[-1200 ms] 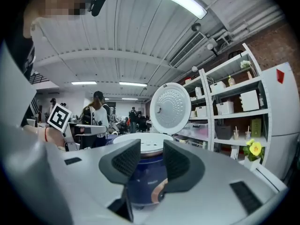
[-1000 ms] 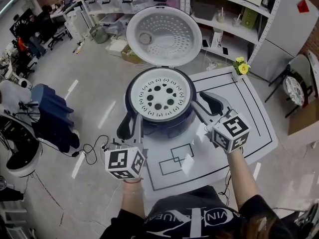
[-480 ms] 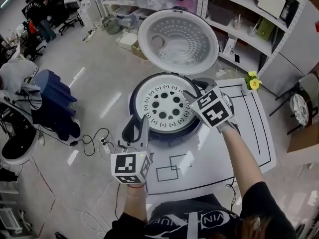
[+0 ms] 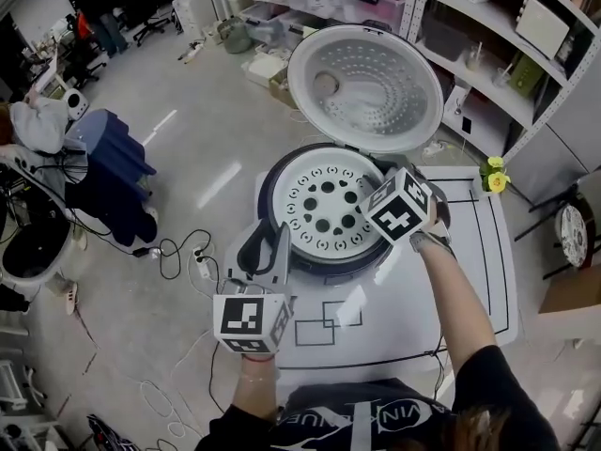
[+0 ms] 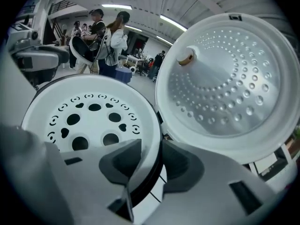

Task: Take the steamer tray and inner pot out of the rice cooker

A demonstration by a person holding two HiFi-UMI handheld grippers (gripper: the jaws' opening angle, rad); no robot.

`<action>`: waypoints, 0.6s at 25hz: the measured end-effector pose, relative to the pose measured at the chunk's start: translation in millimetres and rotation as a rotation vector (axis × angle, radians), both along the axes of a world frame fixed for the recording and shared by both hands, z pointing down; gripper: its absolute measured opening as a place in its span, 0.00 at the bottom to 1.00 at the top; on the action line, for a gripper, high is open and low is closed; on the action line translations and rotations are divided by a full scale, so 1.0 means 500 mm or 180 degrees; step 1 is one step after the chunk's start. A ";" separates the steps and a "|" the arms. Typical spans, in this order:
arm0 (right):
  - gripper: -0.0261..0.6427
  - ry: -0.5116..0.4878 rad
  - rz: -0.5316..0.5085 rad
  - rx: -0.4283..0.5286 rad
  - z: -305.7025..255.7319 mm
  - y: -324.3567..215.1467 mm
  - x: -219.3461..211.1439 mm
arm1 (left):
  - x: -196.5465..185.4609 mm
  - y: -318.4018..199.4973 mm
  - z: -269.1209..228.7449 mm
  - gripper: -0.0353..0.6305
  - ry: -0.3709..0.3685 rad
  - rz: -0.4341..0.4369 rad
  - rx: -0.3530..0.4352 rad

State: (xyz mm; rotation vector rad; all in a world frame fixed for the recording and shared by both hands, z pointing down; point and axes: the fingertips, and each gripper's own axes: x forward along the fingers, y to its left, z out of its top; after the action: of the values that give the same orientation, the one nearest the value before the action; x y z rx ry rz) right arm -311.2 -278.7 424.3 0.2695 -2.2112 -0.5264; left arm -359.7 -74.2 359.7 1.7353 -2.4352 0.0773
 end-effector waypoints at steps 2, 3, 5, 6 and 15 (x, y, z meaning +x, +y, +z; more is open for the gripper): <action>0.24 -0.0048 -0.0034 0.0022 -0.003 0.004 -0.004 | -0.002 0.003 0.005 0.20 0.0021 -0.0007 0.0002; 0.24 -0.0084 -0.0051 0.0022 -0.005 0.006 -0.006 | -0.003 0.005 0.009 0.20 0.0038 -0.0012 -0.0001; 0.20 -0.0185 -0.0081 0.0051 -0.019 0.011 -0.008 | -0.005 0.008 0.015 0.20 0.0066 -0.0023 -0.0011; 0.19 -0.0243 -0.0098 0.0099 -0.030 0.012 -0.009 | -0.005 0.008 0.016 0.20 0.0076 -0.0031 -0.0010; 0.16 -0.1212 -0.0197 0.0339 -0.152 0.023 0.005 | -0.030 -0.006 0.016 0.27 0.0236 -0.0090 0.0055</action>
State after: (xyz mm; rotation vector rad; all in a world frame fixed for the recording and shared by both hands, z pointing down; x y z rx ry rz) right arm -308.5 -267.0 348.5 0.3845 -2.5697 -0.6730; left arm -374.7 -77.2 367.8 1.6792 -2.4137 -0.0111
